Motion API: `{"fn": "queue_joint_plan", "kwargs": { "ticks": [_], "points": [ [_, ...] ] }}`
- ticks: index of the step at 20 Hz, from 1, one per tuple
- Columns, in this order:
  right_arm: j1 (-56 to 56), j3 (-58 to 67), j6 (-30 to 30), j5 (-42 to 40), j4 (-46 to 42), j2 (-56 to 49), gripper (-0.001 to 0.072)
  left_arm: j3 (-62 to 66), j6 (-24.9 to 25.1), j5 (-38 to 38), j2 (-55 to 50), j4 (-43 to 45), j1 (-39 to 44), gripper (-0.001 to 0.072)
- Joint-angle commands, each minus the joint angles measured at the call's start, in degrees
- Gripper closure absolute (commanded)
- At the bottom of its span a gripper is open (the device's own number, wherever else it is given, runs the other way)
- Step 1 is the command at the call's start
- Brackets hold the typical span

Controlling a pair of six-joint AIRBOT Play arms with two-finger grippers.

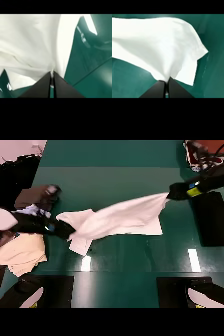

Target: Fold the shirts.

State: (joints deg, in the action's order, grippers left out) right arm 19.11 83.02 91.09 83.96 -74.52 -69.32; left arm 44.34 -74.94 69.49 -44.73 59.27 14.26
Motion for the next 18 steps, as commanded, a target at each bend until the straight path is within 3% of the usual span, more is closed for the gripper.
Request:
{"fn": "queue_joint_plan", "kwargs": {
  "ticks": [1,2,5,8,12,18],
  "points": [
    [0.55,-5.05,0.48,-1.51,-0.48,-0.33,0.0694,-7.06,-0.02,-1.2,0.0,-1.6,4.2,0.0323],
    [0.52,-5.18,0.48,-1.53,-0.5,-0.35,0.0695,-6.1,-0.04,-1.79,-0.02,-1.03,3.69,0.0161],
    [0.52,-5.16,0.48,-2.8,-0.48,0.11,0.0695,0.68,-0.15,-2.25,-0.02,4.55,-0.66,0.0164],
    [0.52,-5.16,0.46,-3.37,-0.52,1.29,0.0695,5.86,-3.41,-7.61,-0.04,11.93,-10.23,0.0166],
    [0.52,-5.16,0.46,-4.79,-0.5,2.16,0.0694,5.25,-4.74,-8.81,-8.15,11.04,-19.08,0.0166],
    [0.55,-5.16,0.46,-4.39,-0.48,2.14,0.0694,5.33,-4.57,-12.24,-27.67,1.57,-19.37,0.0165]
  ]
}}
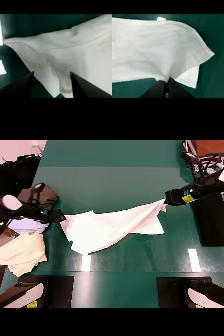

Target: Fold the shirts.

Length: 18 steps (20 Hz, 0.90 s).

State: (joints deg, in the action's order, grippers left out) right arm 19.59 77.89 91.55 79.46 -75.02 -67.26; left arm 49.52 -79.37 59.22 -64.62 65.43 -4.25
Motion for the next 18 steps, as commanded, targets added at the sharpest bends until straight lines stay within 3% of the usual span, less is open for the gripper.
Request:
{"fn": "queue_joint_plan", "kwargs": {
  "ticks": [1,5,18],
  "points": [
    [0.07,-0.02,0.0,0.31,0.02,0.09,0.0694,0.13,-0.13,-2.67,-9.53,-6.05,-0.85,0.0165],
    [0.07,-0.02,0.0,0.26,0.0,0.09,0.0694,0.83,-0.26,-7.48,-11.15,-11.5,-0.85,0.0165],
    [0.07,-0.02,0.0,0.22,0.02,0.09,0.0694,1.9,1.77,-11.37,-11.63,-19.69,-0.83,0.0167]
  ]
}}
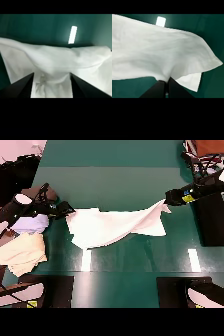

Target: Fold the shirts.

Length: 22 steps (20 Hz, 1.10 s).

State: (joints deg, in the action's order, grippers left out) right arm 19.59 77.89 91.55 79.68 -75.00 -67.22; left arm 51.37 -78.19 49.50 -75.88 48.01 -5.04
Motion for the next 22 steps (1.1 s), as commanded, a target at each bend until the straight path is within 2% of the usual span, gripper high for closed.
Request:
{"fn": "queue_joint_plan", "kwargs": {
  "ticks": [1,2,4,5,9,17,22],
  "points": [
    [0.07,-0.02,0.0,0.0,0.0,0.04,0.0694,0.04,0.61,-1.57,-0.9,-2.6,-0.04,0.0167],
    [0.07,-0.02,0.0,0.02,0.02,0.04,0.0694,0.04,0.66,-1.66,-1.49,-2.64,0.2,0.0221],
    [0.07,-0.02,0.0,0.02,0.02,0.04,0.0694,0.04,0.66,-2.05,-2.71,-3.08,0.68,0.0506],
    [0.07,-0.02,0.0,0.11,0.0,0.07,0.0694,0.07,0.68,-3.06,-2.73,-3.1,0.66,0.0685],
    [-0.63,1.53,-0.09,-0.2,-0.2,0.74,0.0694,6.97,0.68,0.24,0.22,-2.16,-0.9,0.0682],
    [-6.32,22.86,-1.22,-1.46,-0.2,8.83,0.0694,38.23,2.38,3.67,24.72,4.66,-3.45,0.0681],
    [-9.66,29.86,-1.22,-1.14,-0.2,14.64,0.0694,51.71,3.63,5.77,32.65,4.72,-3.45,0.0682]
  ]
}}
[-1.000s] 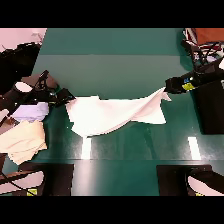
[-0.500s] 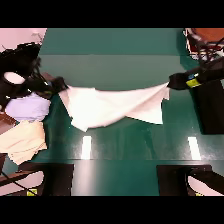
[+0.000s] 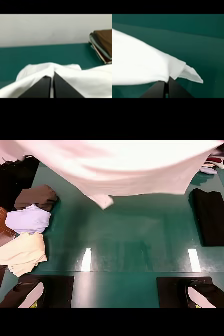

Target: Fold the shirts.

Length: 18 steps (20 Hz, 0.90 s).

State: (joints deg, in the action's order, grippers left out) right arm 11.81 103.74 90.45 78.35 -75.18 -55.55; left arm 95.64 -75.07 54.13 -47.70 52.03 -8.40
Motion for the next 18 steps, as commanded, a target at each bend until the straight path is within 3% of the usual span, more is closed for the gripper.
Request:
{"fn": "queue_joint_plan", "kwargs": {
  "ticks": [1,5,12,16,18],
  "points": [
    [-2.95,4.5,-0.13,0.61,-0.02,4.11,0.0694,10.12,0.48,1.51,4.94,0.7,-0.09,0.0682],
    [-7.74,4.42,-0.09,2.91,0.04,6.78,0.0694,18.25,0.52,1.81,4.74,0.72,-0.09,0.0682],
    [-8.92,2.95,2.1,17.4,0.09,-3.65,0.0694,11.08,-0.11,10.88,-6.19,0.35,2.82,0.0682],
    [-5.77,-10.14,2.6,17.11,-0.07,-13.07,0.0694,-1.7,-0.04,11.41,-17.9,8.33,10.56,0.0682],
    [-5.75,-17.31,2.56,11.69,-0.02,-18.08,0.0694,-6.25,-1.07,8.85,-25.73,13.84,12.24,0.0682]
  ]
}}
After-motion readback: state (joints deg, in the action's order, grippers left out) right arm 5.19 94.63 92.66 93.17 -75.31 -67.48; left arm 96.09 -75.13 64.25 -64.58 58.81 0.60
